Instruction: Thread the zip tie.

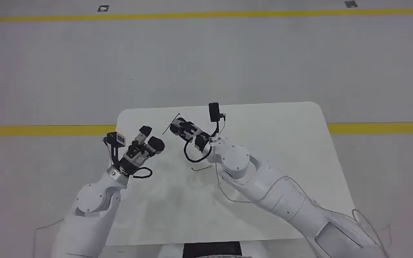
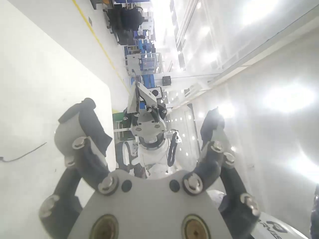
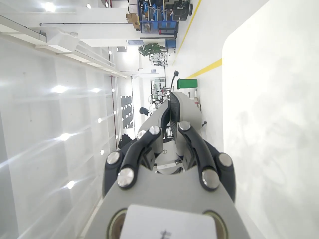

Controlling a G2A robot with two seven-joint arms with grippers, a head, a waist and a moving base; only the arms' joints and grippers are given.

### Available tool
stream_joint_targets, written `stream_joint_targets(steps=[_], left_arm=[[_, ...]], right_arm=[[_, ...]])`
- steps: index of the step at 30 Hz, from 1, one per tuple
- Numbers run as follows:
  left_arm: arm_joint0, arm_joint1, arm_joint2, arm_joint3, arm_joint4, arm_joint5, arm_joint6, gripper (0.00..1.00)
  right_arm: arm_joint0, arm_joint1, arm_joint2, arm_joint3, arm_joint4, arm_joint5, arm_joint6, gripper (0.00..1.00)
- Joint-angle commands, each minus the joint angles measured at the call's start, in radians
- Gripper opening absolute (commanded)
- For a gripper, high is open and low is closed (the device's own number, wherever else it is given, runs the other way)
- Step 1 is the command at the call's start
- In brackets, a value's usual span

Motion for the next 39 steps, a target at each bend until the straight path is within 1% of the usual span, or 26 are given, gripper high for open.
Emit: stream_joint_targets(steps=[1,4,7,8,9,10,12,16,17,20,24,27,28,29,30,31,33,35,38,39], left_arm=[[0.000,0.000,0.000,0.000,0.000,0.000,0.000,1.00],[-0.008,-0.001,0.007,0.004,0.018,0.008,0.025,1.00],[-0.012,-0.001,0.013,0.008,0.025,0.006,0.035,1.00],[-0.013,-0.001,0.014,0.012,0.025,0.005,0.037,0.95],[-0.013,-0.001,0.015,0.014,0.025,0.004,0.038,0.80],[-0.013,-0.001,0.016,0.016,0.024,0.006,0.039,0.62],[-0.014,-0.001,0.018,0.019,0.025,0.006,0.041,0.51],[-0.015,0.000,0.022,0.026,0.023,0.009,0.039,0.44],[-0.016,0.000,0.024,0.026,0.020,0.010,0.038,0.38],[-0.020,0.000,0.029,0.032,0.021,0.008,0.037,0.32],[-0.027,0.000,0.035,0.039,0.025,0.007,0.037,0.29],[-0.031,0.000,0.038,0.045,0.027,0.007,0.037,0.25],[-0.032,0.001,0.039,0.046,0.027,0.007,0.037,0.21],[-0.033,0.001,0.039,0.047,0.027,0.007,0.037,0.13],[-0.033,0.001,0.040,0.048,0.027,0.007,0.036,0.11],[-0.034,0.001,0.040,0.050,0.027,0.008,0.035,0.12],[-0.035,0.002,0.042,0.053,0.026,0.008,0.032,0.09],[-0.037,0.002,0.043,0.055,0.025,0.009,0.030,0.09],[-0.038,0.003,0.044,0.056,0.024,0.009,0.028,0.05],[-0.038,0.003,0.044,0.056,0.024,0.009,0.028,0.00]], right_arm=[[0.000,0.000,0.000,0.000,0.000,0.000,0.000,0.00],[-0.002,0.000,-0.001,0.000,-0.004,0.002,0.000,0.00],[-0.013,-0.003,-0.003,-0.013,-0.039,0.037,0.002,0.00],[-0.016,-0.006,-0.003,-0.018,-0.050,0.051,-0.001,0.00],[-0.019,-0.008,-0.002,-0.021,-0.055,0.057,-0.003,0.00],[-0.021,-0.010,-0.001,-0.023,-0.059,0.060,-0.005,0.00],[-0.027,-0.015,0.002,-0.023,-0.069,0.070,-0.006,0.00],[-0.032,-0.027,0.003,-0.026,-0.083,0.083,0.000,0.00],[-0.033,-0.029,0.003,-0.025,-0.086,0.085,0.001,0.00],[-0.039,-0.038,0.007,-0.019,-0.094,0.093,0.001,0.00],[-0.046,-0.046,0.016,-0.015,-0.102,0.100,0.004,0.00],[-0.051,-0.052,0.024,-0.016,-0.114,0.105,0.007,0.00],[-0.054,-0.053,0.027,-0.017,-0.119,0.107,0.009,0.00],[-0.056,-0.055,0.030,-0.019,-0.123,0.110,0.011,0.00],[-0.058,-0.056,0.032,-0.020,-0.126,0.112,0.014,0.00],[-0.059,-0.057,0.035,-0.021,-0.130,0.115,0.016,0.00],[-0.064,-0.060,0.041,-0.022,-0.137,0.119,0.020,0.00],[-0.068,-0.063,0.046,-0.023,-0.144,0.124,0.023,0.00],[-0.073,-0.067,0.054,-0.025,-0.155,0.131,0.026,0.00],[-0.075,-0.069,0.056,-0.025,-0.158,0.133,0.027,0.00]])
